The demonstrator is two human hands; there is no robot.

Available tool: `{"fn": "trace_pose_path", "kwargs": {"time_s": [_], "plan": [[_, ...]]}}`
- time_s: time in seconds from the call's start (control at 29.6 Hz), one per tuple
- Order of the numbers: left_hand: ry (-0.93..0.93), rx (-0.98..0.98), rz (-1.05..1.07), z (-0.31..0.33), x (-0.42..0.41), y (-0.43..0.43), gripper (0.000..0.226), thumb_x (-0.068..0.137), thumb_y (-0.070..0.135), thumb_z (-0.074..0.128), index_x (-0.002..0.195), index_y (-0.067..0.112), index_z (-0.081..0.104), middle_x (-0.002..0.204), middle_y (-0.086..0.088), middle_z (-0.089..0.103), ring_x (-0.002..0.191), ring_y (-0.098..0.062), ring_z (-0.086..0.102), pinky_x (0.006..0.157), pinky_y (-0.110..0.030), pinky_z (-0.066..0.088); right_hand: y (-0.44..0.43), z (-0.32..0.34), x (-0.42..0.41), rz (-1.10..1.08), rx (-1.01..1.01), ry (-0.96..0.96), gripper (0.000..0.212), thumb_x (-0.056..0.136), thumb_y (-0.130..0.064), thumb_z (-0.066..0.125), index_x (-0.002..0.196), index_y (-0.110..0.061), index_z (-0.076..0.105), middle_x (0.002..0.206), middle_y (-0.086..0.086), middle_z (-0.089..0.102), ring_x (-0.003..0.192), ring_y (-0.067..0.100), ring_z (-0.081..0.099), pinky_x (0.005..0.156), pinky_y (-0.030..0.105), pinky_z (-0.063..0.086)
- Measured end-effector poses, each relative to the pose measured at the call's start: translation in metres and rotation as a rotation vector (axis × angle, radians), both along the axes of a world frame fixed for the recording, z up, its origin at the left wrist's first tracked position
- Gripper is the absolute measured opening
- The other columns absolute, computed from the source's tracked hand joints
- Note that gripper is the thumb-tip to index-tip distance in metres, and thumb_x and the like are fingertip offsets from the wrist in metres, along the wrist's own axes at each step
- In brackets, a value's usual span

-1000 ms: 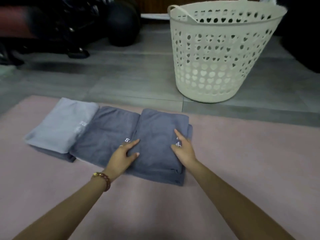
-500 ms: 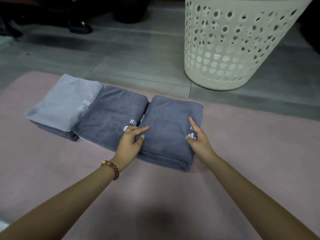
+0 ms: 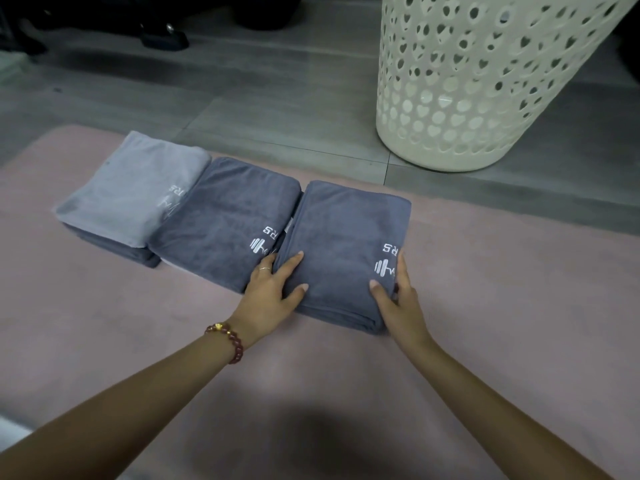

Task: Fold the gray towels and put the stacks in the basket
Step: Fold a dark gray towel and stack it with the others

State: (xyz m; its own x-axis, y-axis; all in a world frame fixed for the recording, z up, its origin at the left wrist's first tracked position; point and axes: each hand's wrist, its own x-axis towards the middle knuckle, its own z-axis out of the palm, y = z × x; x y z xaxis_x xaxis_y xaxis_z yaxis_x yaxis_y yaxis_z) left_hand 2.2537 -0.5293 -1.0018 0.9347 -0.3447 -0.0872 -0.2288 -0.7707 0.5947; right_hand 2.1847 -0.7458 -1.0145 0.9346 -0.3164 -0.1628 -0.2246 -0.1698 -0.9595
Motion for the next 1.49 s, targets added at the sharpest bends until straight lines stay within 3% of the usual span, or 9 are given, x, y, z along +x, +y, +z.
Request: {"fn": "trace_pose_path", "kwargs": {"time_s": [0.14,0.34,0.54,0.68,0.85,1.01,1.12,1.39,1.49], "plan": [[0.017,0.005,-0.025,-0.004,0.006,0.005,0.08,0.071,0.067,0.041,0.144,0.036,0.031,0.143,-0.015,0.031,0.134,-0.029,0.031,0.116,-0.038,0.024,0.003,0.005,-0.019,0.154,0.159,-0.034,0.096,0.082,-0.033,0.069,0.145,-0.046,-0.003,0.147,-0.012,0.036,0.131,0.007,0.042,0.107,0.039,0.041],[0.116,-0.094,-0.058,0.0,0.014,0.007,0.067,0.084,0.036,0.067,0.142,0.04,0.033,0.145,-0.006,0.022,0.134,-0.02,0.035,0.113,-0.021,0.02,-0.003,0.011,-0.012,0.221,0.198,-0.059,0.087,0.088,-0.002,0.058,0.138,-0.049,0.004,0.145,-0.016,0.031,0.126,-0.006,0.043,0.096,0.015,0.044],[0.16,-0.06,-0.101,0.005,0.02,0.01,0.069,0.084,0.038,0.067,0.142,0.041,0.031,0.145,-0.006,0.02,0.132,-0.018,0.035,0.108,-0.014,0.019,-0.014,0.016,-0.002,0.379,-0.108,0.034,0.062,0.086,-0.035,0.061,0.135,-0.051,0.026,0.141,-0.001,0.034,0.129,0.004,0.038,0.105,0.02,0.032],[0.184,-0.104,-0.117,0.006,0.022,0.01,0.069,0.083,0.034,0.068,0.142,0.039,0.032,0.141,-0.005,0.018,0.127,-0.012,0.032,0.104,-0.008,0.015,-0.009,0.02,0.003,0.337,0.08,-0.007,0.056,0.088,0.001,0.06,0.129,-0.028,0.038,0.125,-0.015,0.045,0.101,-0.021,0.051,0.082,0.004,0.041],[0.175,-0.258,-0.032,0.003,0.016,0.006,0.068,0.077,0.03,0.076,0.135,0.038,0.042,0.132,-0.004,0.023,0.129,-0.014,0.029,0.1,-0.002,0.015,0.0,0.026,0.009,0.109,0.247,0.039,0.056,0.083,0.016,0.053,0.124,-0.022,0.045,0.114,0.003,0.052,0.086,0.001,0.056,0.066,0.008,0.045],[0.266,-0.527,0.317,-0.002,-0.025,-0.03,0.088,0.067,0.034,0.081,0.139,0.02,0.033,0.132,-0.002,0.032,0.124,-0.012,0.032,0.107,-0.021,0.026,-0.033,0.049,-0.014,0.078,0.404,0.144,0.05,0.084,0.011,0.05,0.12,-0.024,0.053,0.105,0.002,0.06,0.087,0.015,0.059,0.065,0.016,0.051],[0.329,-0.358,0.596,-0.008,-0.043,-0.057,0.097,0.059,0.047,0.083,0.132,0.004,0.037,0.132,-0.009,0.047,0.124,-0.027,0.043,0.105,-0.035,0.035,-0.05,0.054,-0.037,0.032,0.473,0.206,0.042,0.085,0.008,0.049,0.113,-0.022,0.057,0.102,0.005,0.062,0.084,0.019,0.061,0.06,0.018,0.052],[0.655,-0.45,0.292,-0.006,-0.061,-0.055,0.08,0.046,0.047,0.085,0.11,0.006,0.061,0.109,-0.005,0.066,0.091,-0.014,0.064,0.072,-0.016,0.053,-0.062,0.048,-0.075,0.05,0.464,0.221,0.037,0.085,0.007,0.052,0.102,-0.025,0.06,0.097,0.003,0.064,0.079,0.016,0.063,0.06,0.02,0.052],[0.611,-0.396,0.287,-0.003,-0.07,-0.056,0.095,0.036,0.053,0.077,0.116,0.006,0.056,0.113,-0.002,0.06,0.1,-0.015,0.058,0.081,-0.022,0.049,-0.059,0.043,-0.084,0.037,0.442,0.199,0.037,0.085,0.009,0.051,0.102,-0.024,0.059,0.096,0.002,0.063,0.078,0.013,0.063,0.06,0.019,0.052]]}}
